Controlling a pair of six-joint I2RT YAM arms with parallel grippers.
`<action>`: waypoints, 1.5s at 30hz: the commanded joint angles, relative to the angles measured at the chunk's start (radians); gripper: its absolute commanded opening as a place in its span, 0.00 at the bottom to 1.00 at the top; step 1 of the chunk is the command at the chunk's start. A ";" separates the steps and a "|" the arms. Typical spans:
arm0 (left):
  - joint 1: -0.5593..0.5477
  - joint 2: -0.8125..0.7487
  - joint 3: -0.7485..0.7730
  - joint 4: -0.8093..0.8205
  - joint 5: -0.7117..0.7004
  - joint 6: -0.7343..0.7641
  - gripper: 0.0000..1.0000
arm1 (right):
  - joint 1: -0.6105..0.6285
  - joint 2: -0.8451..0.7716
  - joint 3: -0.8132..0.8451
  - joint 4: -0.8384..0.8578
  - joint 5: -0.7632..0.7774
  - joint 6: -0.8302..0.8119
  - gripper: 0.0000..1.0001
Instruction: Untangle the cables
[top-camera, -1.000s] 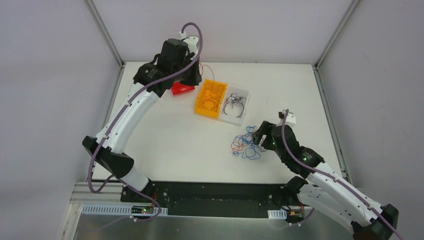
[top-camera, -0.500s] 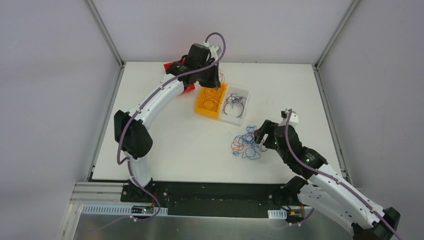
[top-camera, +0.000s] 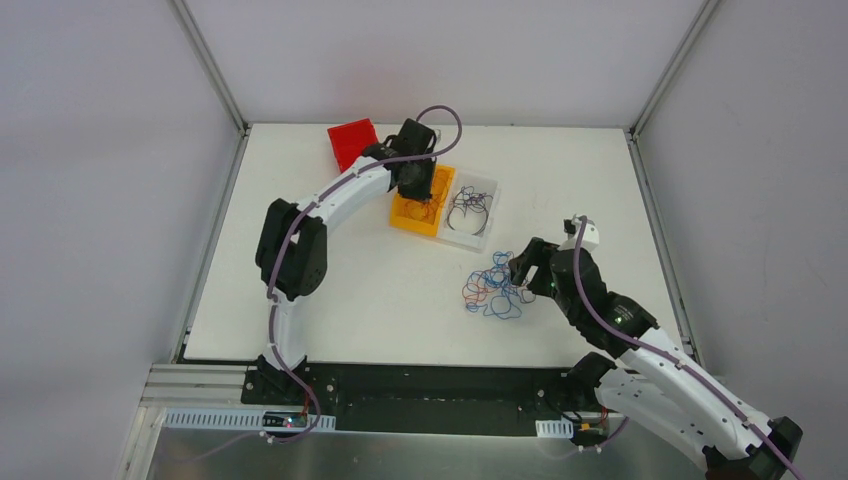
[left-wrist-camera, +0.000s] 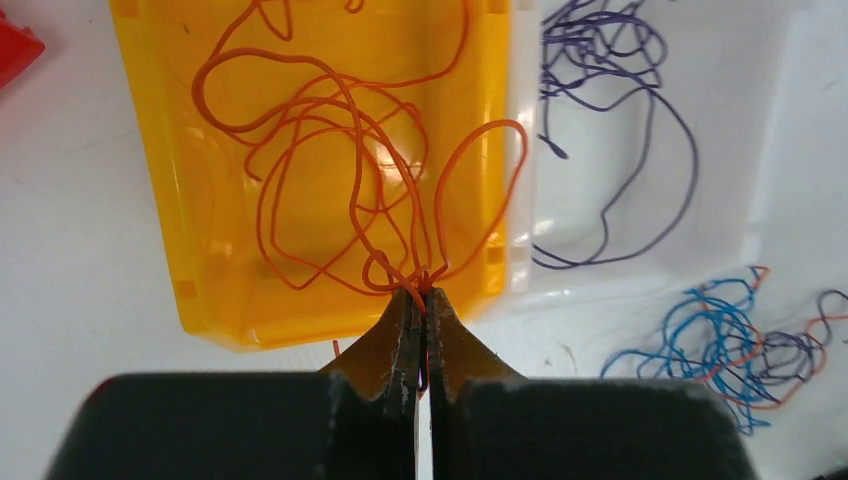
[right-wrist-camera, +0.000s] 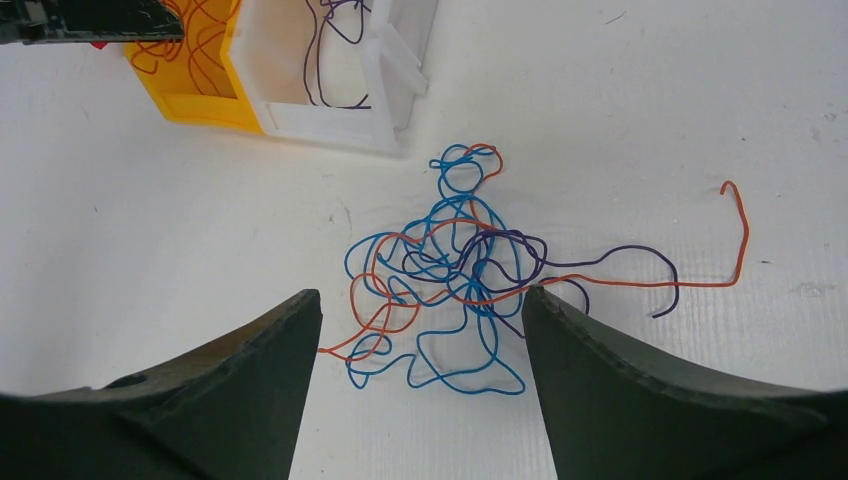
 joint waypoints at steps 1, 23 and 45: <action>0.025 0.064 0.013 0.018 -0.115 0.012 0.00 | -0.005 -0.010 0.042 -0.005 0.010 -0.001 0.77; 0.051 -0.013 0.076 -0.031 0.057 -0.007 0.46 | -0.047 0.186 0.068 -0.109 0.036 0.082 0.76; -0.049 -0.795 -0.856 0.401 0.178 -0.112 0.75 | -0.541 0.349 -0.060 -0.024 -0.328 0.383 0.62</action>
